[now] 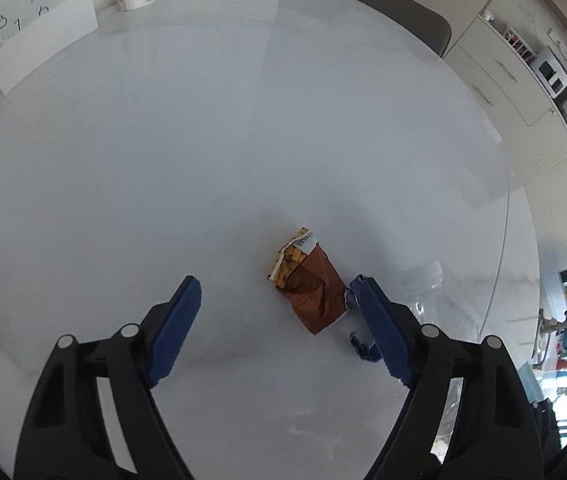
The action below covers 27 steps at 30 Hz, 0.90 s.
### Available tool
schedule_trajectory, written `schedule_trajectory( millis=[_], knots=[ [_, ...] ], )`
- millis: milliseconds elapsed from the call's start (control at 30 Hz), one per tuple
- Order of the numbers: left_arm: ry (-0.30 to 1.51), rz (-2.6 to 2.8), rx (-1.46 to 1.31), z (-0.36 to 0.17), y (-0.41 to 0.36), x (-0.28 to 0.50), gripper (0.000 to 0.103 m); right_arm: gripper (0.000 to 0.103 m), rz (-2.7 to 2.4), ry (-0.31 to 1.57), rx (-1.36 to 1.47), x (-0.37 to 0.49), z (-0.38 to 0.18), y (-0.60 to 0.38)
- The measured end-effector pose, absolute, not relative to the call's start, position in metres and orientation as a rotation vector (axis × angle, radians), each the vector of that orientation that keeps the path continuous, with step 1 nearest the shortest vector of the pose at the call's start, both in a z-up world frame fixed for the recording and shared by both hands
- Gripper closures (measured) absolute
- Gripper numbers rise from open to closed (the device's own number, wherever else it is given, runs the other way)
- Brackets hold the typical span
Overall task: Collect trash
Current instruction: 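Grasp the brown snack wrapper with the left gripper while the right gripper grasps the water bottle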
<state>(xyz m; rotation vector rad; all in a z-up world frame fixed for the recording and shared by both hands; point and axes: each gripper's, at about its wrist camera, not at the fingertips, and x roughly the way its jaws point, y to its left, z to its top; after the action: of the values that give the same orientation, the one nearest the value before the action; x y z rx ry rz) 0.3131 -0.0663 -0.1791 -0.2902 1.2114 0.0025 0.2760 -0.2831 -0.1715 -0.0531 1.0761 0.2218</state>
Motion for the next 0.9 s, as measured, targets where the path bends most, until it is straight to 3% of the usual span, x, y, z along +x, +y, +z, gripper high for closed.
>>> schedule_trajectory(
  millis=[300,533,633,900],
  knots=[
    [1.292,0.098,-0.458,-0.201,-0.076,0.344,0.038,0.002,0.217,1.094,-0.064,0.299,-0.188,-0.287],
    [1.32,0.158,-0.49,-0.208,-0.091,0.353,0.063,0.002,0.242,1.11,-0.055,0.309,-0.195,-0.287],
    [1.336,0.172,-0.501,-0.207,-0.091,0.356,0.068,0.003,0.249,1.11,-0.075,0.311,-0.197,-0.284],
    [1.343,0.14,-0.552,-0.207,-0.087,0.353,0.074,0.021,0.266,1.135,-0.064,0.314,-0.201,-0.283]
  ],
)
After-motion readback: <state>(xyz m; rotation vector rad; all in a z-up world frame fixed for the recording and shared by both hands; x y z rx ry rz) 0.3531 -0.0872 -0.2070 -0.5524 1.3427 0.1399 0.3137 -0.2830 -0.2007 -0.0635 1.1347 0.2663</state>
